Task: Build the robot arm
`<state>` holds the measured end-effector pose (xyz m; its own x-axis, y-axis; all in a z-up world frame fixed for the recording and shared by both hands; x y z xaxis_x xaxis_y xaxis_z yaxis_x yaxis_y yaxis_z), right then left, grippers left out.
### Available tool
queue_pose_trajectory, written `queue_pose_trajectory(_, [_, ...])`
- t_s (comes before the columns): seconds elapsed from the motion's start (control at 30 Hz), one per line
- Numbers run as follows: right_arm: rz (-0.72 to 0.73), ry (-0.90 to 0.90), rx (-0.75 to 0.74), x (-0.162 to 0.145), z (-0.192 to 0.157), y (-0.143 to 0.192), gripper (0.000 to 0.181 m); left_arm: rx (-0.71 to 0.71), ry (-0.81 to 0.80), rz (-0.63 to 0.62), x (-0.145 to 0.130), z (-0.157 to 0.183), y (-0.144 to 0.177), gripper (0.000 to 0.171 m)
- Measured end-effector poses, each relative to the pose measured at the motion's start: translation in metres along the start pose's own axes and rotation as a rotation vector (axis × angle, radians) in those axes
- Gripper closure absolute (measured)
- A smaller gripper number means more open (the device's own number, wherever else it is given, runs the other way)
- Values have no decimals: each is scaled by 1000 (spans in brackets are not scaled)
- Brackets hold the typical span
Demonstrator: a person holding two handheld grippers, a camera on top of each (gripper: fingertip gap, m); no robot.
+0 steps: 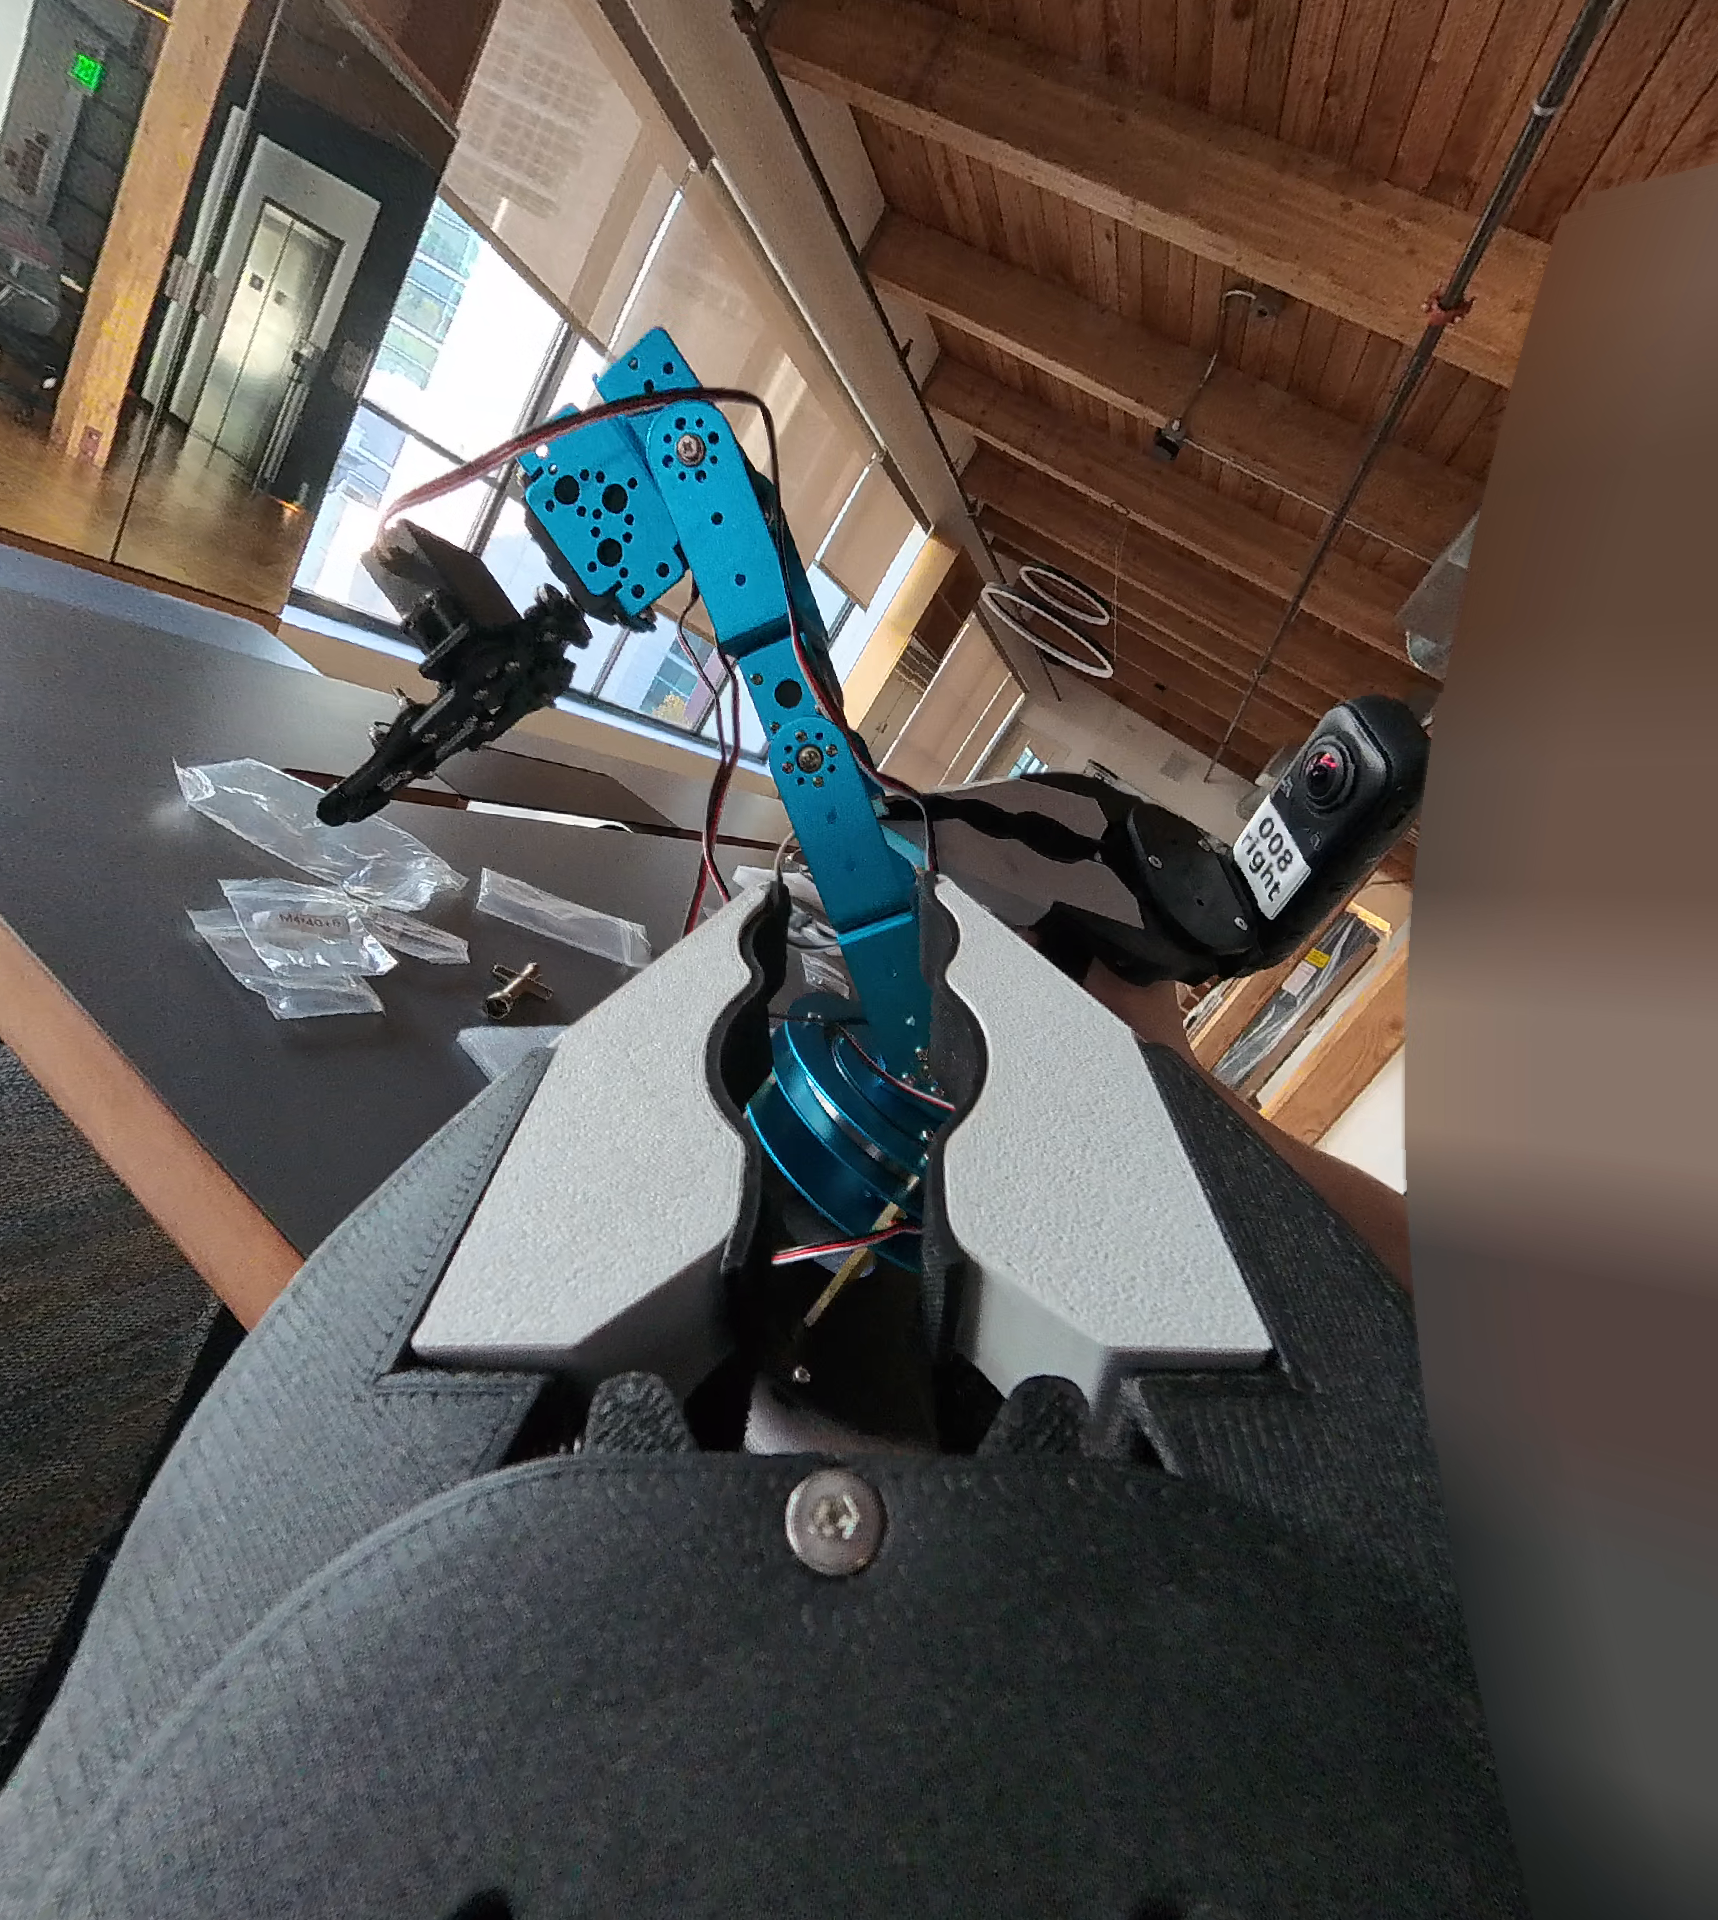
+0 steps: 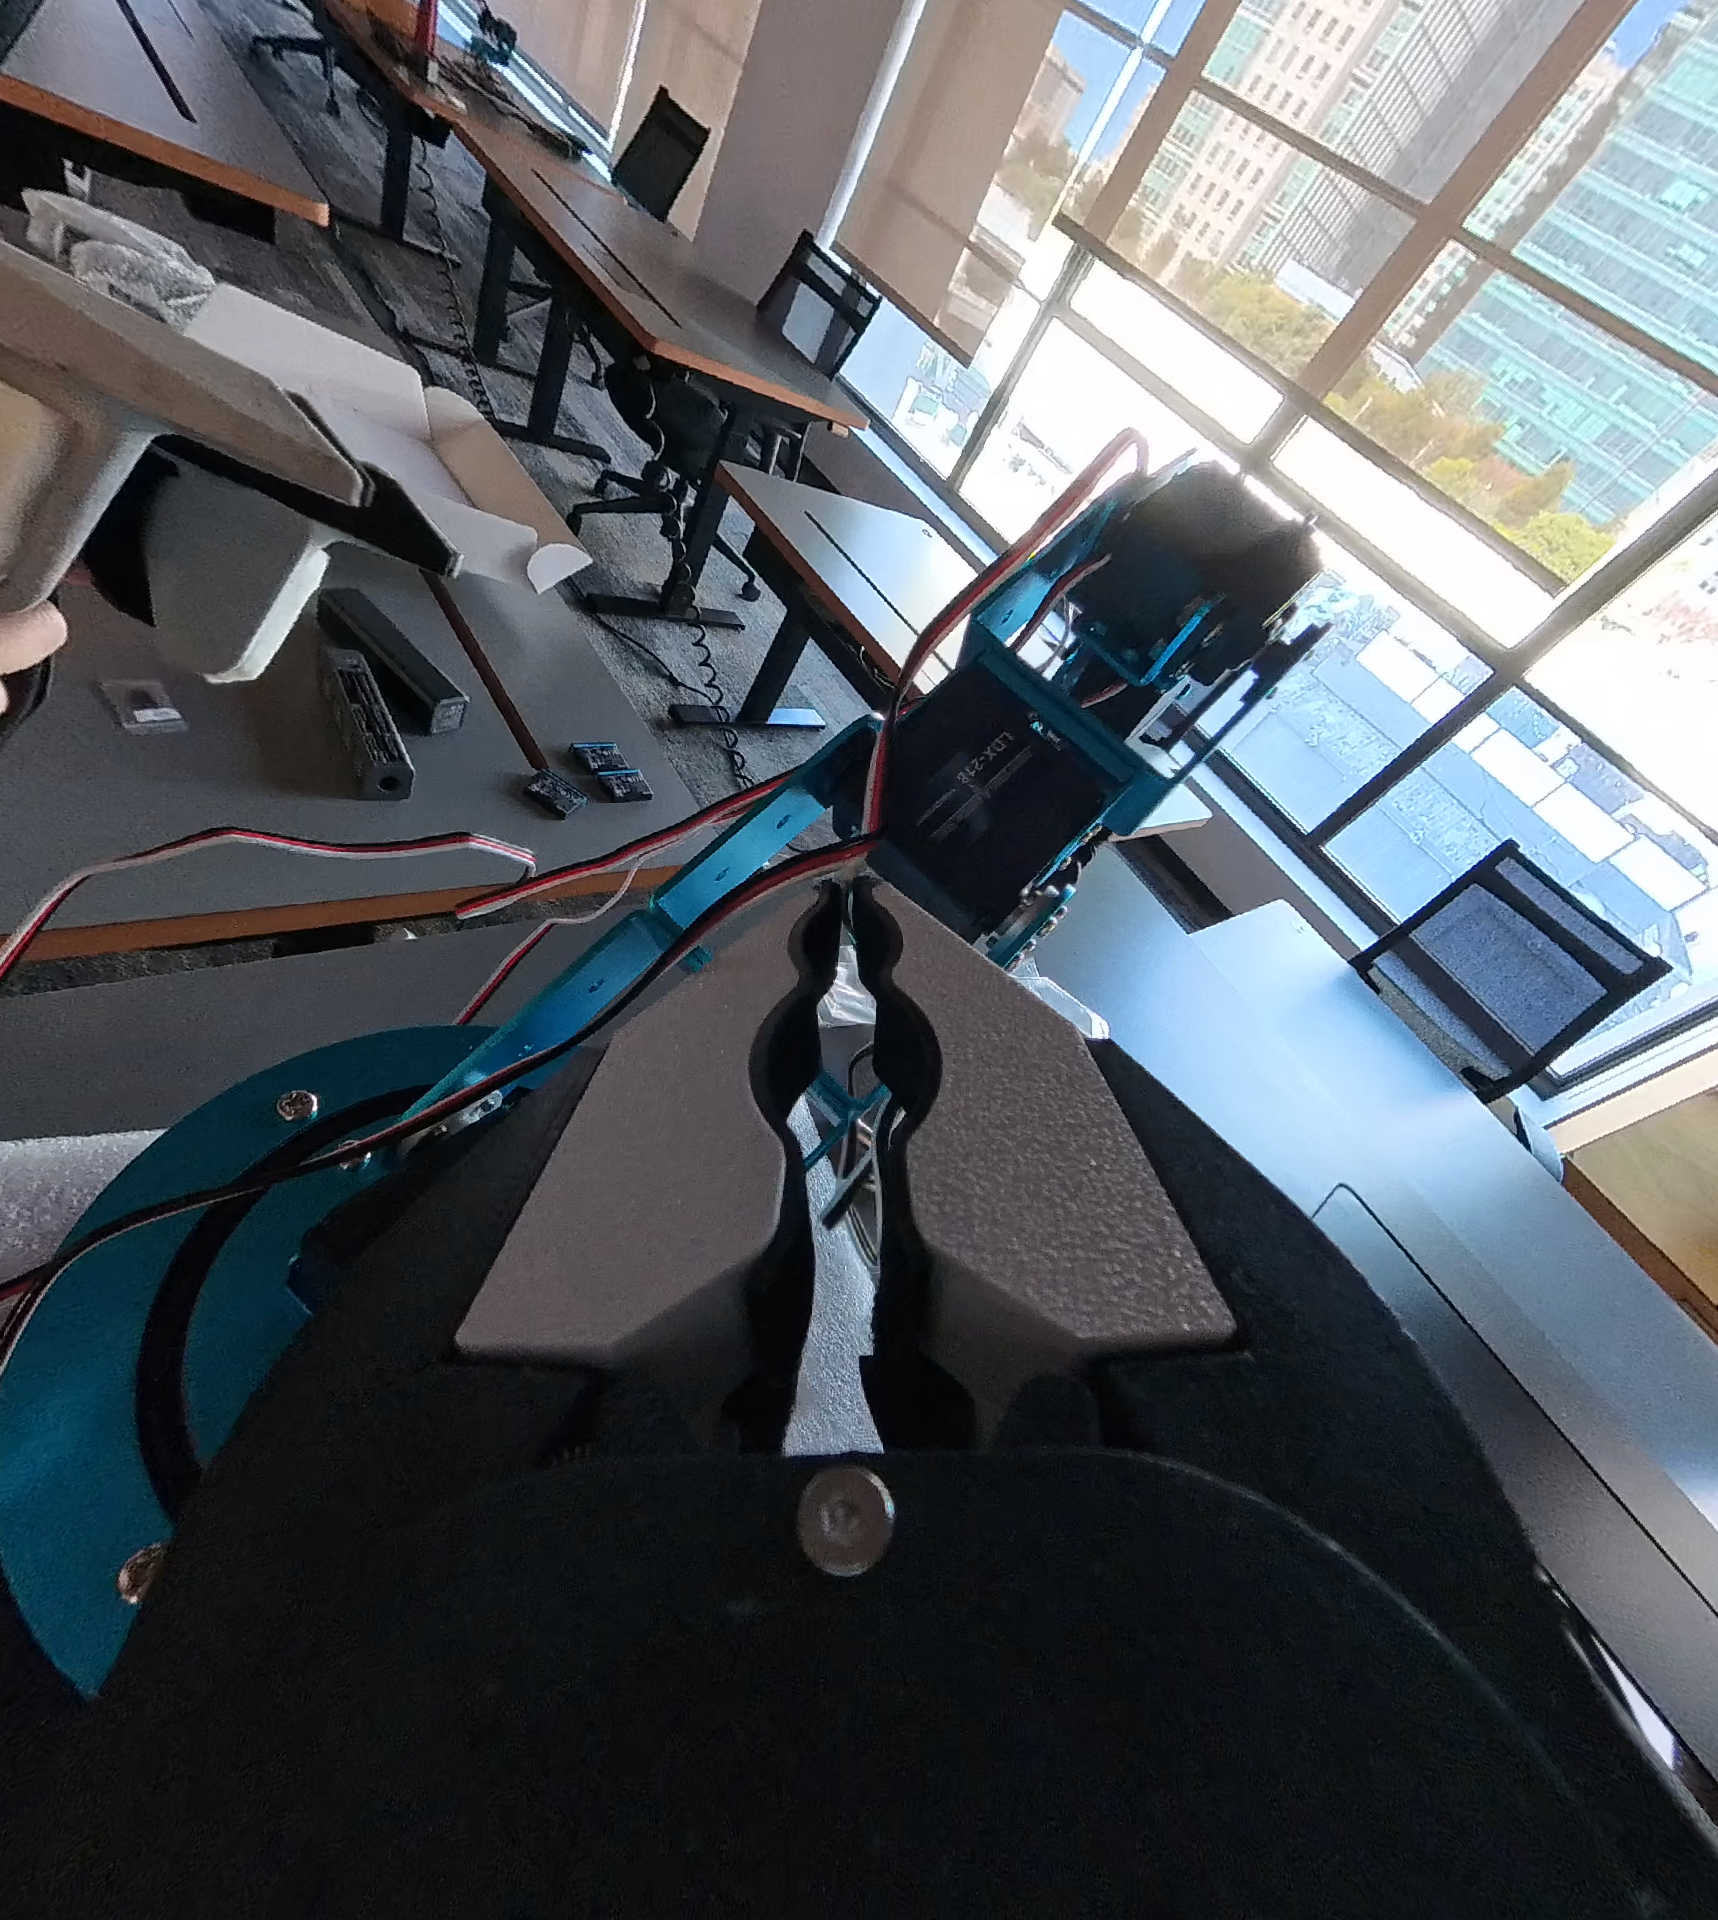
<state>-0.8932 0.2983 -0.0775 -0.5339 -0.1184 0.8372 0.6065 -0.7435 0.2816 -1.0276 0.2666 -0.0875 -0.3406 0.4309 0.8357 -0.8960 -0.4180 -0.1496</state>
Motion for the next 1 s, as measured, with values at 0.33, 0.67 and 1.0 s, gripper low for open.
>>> queue_pose_trajectory(0.33, [-5,-27,-27,-4,-5,5,181,-17,184,-119,10,-13,-37,145])
queue_pose_trajectory(0.67, [-20,1,-115,-7,-4,7,181,-62,402,-297,7,-38,-98,118])
queue_pose_trajectory(1.0, [8,-77,-124,-9,1,6,181,-288,594,-391,16,-20,-125,119])
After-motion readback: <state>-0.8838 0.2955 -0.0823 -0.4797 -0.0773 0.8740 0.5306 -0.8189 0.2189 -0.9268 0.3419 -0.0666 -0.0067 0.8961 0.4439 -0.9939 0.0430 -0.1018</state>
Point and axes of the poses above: each gripper's, where its closed fingertips meet, y back along the fingers, x out of its top, z = x × y across the jaws, the point moved 2 cm from there along y, back along the fingers, and after that the axes turned 6 degrees about -z, right-handed, at the moved point
